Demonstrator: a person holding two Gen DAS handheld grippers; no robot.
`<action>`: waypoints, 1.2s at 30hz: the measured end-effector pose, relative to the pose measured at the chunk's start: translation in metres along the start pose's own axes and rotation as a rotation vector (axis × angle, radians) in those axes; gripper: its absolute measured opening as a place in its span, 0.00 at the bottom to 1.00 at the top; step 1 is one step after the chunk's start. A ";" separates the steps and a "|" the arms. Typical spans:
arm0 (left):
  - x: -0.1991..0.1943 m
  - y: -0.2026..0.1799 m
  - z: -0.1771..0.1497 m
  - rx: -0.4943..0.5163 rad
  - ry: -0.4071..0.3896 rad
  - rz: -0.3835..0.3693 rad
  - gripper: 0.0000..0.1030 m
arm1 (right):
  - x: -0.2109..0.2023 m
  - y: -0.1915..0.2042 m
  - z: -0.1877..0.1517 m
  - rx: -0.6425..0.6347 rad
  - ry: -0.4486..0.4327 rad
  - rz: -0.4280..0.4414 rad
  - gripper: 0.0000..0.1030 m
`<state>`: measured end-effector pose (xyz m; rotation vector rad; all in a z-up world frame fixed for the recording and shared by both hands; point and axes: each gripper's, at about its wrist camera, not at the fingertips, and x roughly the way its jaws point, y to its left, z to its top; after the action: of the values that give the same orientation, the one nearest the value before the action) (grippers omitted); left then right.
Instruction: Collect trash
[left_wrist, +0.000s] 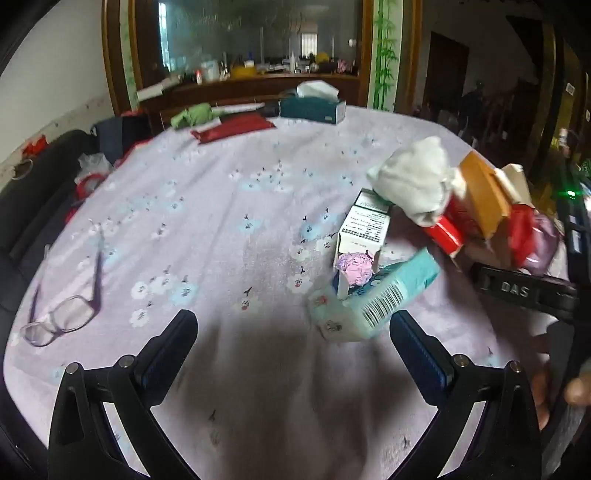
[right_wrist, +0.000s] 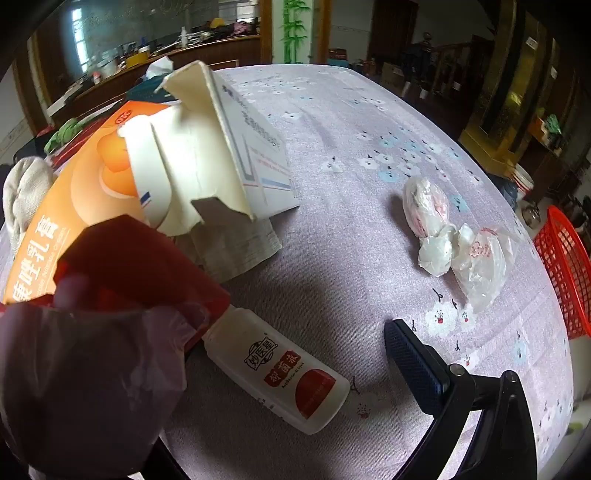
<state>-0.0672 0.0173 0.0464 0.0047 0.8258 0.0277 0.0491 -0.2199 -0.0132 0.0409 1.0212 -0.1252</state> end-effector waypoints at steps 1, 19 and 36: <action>-0.004 0.000 -0.001 0.005 -0.004 -0.003 1.00 | -0.001 -0.001 0.000 -0.029 0.018 0.025 1.00; -0.070 -0.065 -0.040 0.076 -0.188 -0.099 1.00 | -0.140 -0.082 -0.095 -0.092 -0.247 0.271 1.00; -0.097 -0.098 -0.071 0.126 -0.309 -0.049 1.00 | -0.163 -0.125 -0.121 0.015 -0.395 0.112 0.97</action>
<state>-0.1830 -0.0840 0.0683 0.1048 0.5176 -0.0700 -0.1532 -0.3190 0.0656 0.0834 0.6216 -0.0357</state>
